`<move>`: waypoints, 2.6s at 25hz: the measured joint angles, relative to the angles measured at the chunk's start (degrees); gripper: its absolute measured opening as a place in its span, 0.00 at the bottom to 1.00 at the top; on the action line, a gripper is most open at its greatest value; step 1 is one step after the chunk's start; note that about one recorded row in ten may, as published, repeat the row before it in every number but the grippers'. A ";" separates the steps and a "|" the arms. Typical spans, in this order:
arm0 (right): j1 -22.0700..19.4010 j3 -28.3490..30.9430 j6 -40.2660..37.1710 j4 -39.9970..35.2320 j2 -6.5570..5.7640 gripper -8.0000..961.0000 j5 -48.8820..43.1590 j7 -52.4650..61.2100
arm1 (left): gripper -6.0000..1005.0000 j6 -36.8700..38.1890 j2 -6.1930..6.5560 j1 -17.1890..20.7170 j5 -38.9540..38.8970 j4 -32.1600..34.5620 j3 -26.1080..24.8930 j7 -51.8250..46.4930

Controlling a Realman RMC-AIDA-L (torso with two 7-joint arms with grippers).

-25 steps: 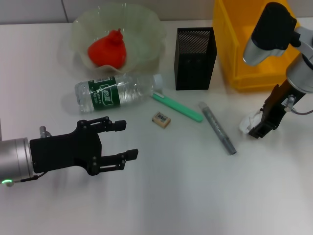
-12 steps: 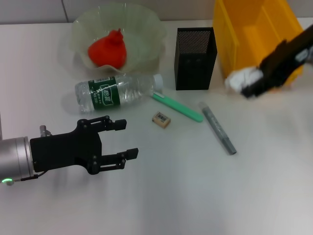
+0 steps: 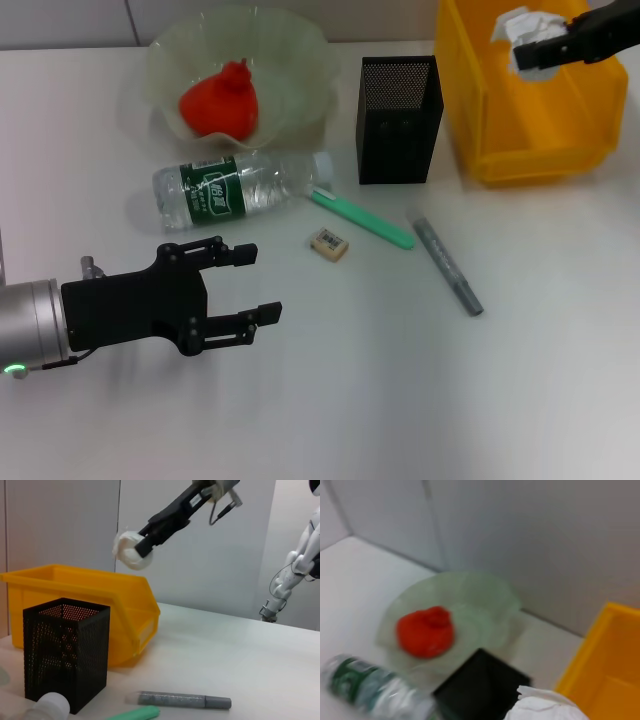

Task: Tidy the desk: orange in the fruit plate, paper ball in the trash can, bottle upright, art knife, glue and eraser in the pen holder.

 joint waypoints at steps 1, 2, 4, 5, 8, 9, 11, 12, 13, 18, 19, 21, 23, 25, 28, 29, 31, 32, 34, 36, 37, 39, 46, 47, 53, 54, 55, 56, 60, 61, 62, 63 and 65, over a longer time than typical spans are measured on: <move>-0.33 -0.14 1.99 0.75 0.07 0.59 -0.05 -0.03 | 0.75 -0.03 0.00 -0.01 0.01 0.00 0.00 0.00; -0.64 -0.33 3.88 1.43 0.18 0.59 -0.06 -0.06 | 0.75 -0.07 0.00 -0.02 0.04 0.00 0.00 0.00; -1.01 -0.59 6.89 2.38 0.44 0.60 -0.06 -0.09 | 0.75 -0.11 0.00 -0.03 0.06 0.00 0.00 0.00; -1.15 -0.62 8.29 2.77 0.61 0.60 -0.03 -0.09 | 0.75 -0.11 0.00 -0.04 0.06 0.01 0.00 0.00; -1.31 -0.61 11.82 4.09 1.07 0.60 0.03 -0.09 | 0.75 -0.11 0.00 -0.05 0.06 -0.04 0.00 0.00; -1.31 -0.62 12.97 4.74 1.19 0.60 0.05 -0.19 | 0.75 -0.11 0.00 -0.06 0.05 -0.05 0.00 0.00; -1.24 -0.63 15.02 5.69 1.50 0.60 0.10 -0.75 | 0.75 -0.11 0.00 -0.06 0.04 -0.06 0.00 0.00; -1.24 -0.62 16.59 5.96 2.08 0.60 0.16 -1.66 | 0.75 -0.11 0.03 -0.07 0.02 -0.08 0.00 0.00; -1.24 -0.62 16.59 5.96 2.08 0.60 0.16 -1.66 | 0.75 -0.11 0.03 -0.07 0.02 -0.08 0.00 0.00; -1.27 -0.60 18.34 5.98 3.05 0.69 -0.02 -2.32 | 0.75 -0.11 0.05 -0.06 0.06 -0.09 0.00 0.00; -1.30 -0.59 18.51 5.97 3.12 0.72 -0.06 -2.33 | 0.75 -0.11 0.06 -0.06 0.05 -0.09 0.00 0.00; -1.34 -0.58 19.03 5.95 3.15 0.77 -0.06 -2.35 | 0.75 -0.11 0.07 -0.06 0.06 -0.09 0.00 0.00; -1.40 -0.57 19.57 6.00 3.16 0.79 -0.06 -2.64 | 0.75 -0.11 0.08 -0.06 0.06 -0.09 0.00 0.00; -1.51 -0.55 19.86 6.16 3.19 0.81 0.03 -3.24 | 0.75 -0.11 0.09 -0.06 0.06 -0.08 0.00 0.00; -1.71 -0.42 20.78 6.51 3.49 0.84 0.58 -4.10 | 0.75 -0.11 0.06 -0.06 0.05 -0.08 0.00 0.00; -1.84 -0.26 21.20 6.75 3.61 0.85 1.37 -4.53 | 0.75 -0.11 0.04 -0.06 0.05 -0.06 0.00 0.00; -2.31 0.07 21.91 7.60 3.68 0.86 4.68 -5.78 | 0.75 -0.10 0.03 -0.06 0.04 -0.04 0.00 0.00; -2.83 0.18 22.15 8.45 3.50 0.87 7.96 -6.85 | 0.75 -0.10 0.02 -0.06 0.03 -0.04 0.00 0.00; -4.13 0.24 21.88 10.28 2.74 0.87 15.50 -9.49 | 0.75 -0.10 0.01 -0.06 0.00 -0.02 0.00 0.00; -5.96 0.24 19.94 12.54 1.77 0.87 24.53 -13.55 | 0.75 -0.05 0.00 -0.14 0.00 0.03 0.00 0.00; -6.96 0.26 17.98 14.00 1.23 0.87 29.51 -16.33 | 0.75 -0.02 0.00 -0.16 0.00 0.05 0.00 0.00; -8.89 0.26 12.24 17.71 0.03 0.87 38.26 -22.35 | 0.75 0.08 0.00 -0.22 0.00 0.09 0.00 0.00; -13.72 -0.08 -5.62 29.53 -1.80 0.87 46.04 -41.10 | 0.75 0.28 0.00 -0.38 -0.11 0.30 0.00 -0.03; -14.49 -0.32 -6.77 30.53 -1.80 0.87 45.61 -43.53 | 0.75 0.33 0.00 -0.41 -0.12 0.30 0.00 -0.04; -18.19 -0.68 -8.35 33.29 -0.59 0.87 38.98 -52.55 | 0.75 0.34 0.12 -0.43 -0.12 0.36 -0.37 -0.59; -18.67 -0.66 -8.18 33.87 -0.30 0.87 37.90 -54.01 | 0.75 0.34 0.23 -0.43 -0.12 0.35 -0.60 -0.64; -19.04 -0.51 -7.95 34.56 -0.13 0.87 37.09 -55.34 | 0.75 0.35 0.27 -0.42 -0.12 0.35 -0.73 -0.67; -19.32 -0.38 -7.73 35.19 -0.01 0.87 36.41 -56.52 | 0.75 0.35 0.27 -0.42 -0.12 0.35 -0.73 -0.67; -19.97 -0.33 -5.58 38.10 0.17 0.87 33.90 -59.64 | 0.75 0.37 0.53 -0.51 -0.10 0.37 -1.32 -1.06; -19.99 -0.39 -4.94 38.61 0.20 0.87 33.28 -59.93 | 0.75 0.30 0.56 -0.57 -0.04 0.39 -1.39 -1.12; -19.99 -0.42 -4.11 39.12 0.24 0.87 32.43 -60.20 | 0.75 0.30 0.56 -0.57 -0.04 0.39 -1.39 -1.12; -19.99 -0.42 -3.57 39.37 0.40 0.87 31.96 -60.40 | 0.75 0.23 0.58 -0.60 -0.03 0.42 -1.40 -1.13; -19.98 -0.46 -2.62 39.61 0.74 0.87 31.34 -60.86 | 0.75 0.16 0.58 -0.63 0.00 0.44 -1.40 -1.14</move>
